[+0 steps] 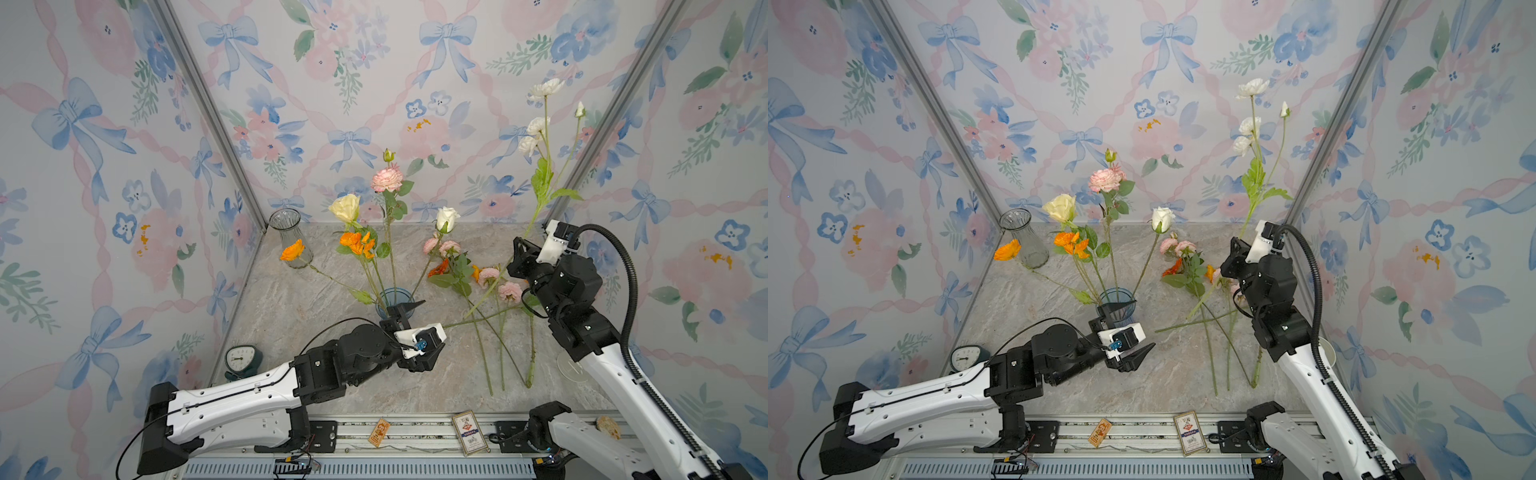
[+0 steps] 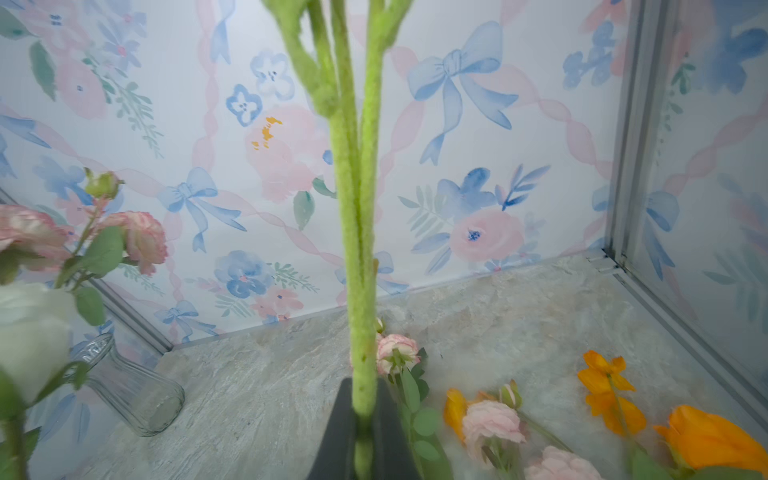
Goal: Arrange the flowers into the vase
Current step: 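Lift the white poppies and carry them over the blue-purple vase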
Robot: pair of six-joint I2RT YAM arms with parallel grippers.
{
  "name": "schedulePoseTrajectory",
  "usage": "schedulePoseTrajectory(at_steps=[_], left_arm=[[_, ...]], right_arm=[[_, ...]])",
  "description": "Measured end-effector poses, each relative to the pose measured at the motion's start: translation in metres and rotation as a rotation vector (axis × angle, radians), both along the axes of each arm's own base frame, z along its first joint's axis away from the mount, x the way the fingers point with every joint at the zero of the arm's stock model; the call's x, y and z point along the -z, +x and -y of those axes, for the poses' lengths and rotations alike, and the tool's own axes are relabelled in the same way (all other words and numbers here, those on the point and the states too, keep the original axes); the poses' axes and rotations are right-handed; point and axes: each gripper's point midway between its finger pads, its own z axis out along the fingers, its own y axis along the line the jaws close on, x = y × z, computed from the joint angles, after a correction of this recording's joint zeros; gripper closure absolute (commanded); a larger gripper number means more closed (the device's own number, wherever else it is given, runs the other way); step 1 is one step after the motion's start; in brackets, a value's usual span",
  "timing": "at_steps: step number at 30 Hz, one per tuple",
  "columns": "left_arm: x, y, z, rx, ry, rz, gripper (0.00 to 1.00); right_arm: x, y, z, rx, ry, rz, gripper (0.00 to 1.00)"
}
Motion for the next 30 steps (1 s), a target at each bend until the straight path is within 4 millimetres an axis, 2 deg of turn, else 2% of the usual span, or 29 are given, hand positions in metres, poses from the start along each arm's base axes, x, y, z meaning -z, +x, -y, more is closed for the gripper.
schedulePoseTrajectory(at_steps=[4,8,14,18,21,26,30], left_arm=[[0.006,-0.003,-0.014,-0.025,-0.038,-0.072,0.02],[0.012,-0.005,-0.028,-0.054,-0.077,-0.140,0.02],[0.028,-0.001,-0.044,-0.140,-0.093,-0.241,0.02],[0.040,0.001,-0.053,-0.184,-0.110,-0.295,0.02],[0.044,0.001,-0.059,-0.206,-0.127,-0.323,0.02],[0.053,-0.001,-0.072,-0.229,-0.154,-0.353,0.02],[0.055,-0.003,-0.077,-0.232,-0.160,-0.363,0.02]], right_arm=[[-0.048,-0.030,-0.040,-0.132,-0.019,0.170,1.00],[-0.079,-0.060,-0.076,-0.258,-0.014,0.311,1.00],[-0.106,-0.092,-0.124,-0.394,-0.004,0.472,1.00],[-0.105,-0.093,-0.151,-0.434,-0.009,0.509,1.00],[-0.096,-0.087,-0.173,-0.451,-0.024,0.513,1.00],[-0.075,-0.088,-0.211,-0.483,-0.080,0.542,1.00],[-0.052,-0.085,-0.228,-0.480,-0.121,0.558,1.00]])
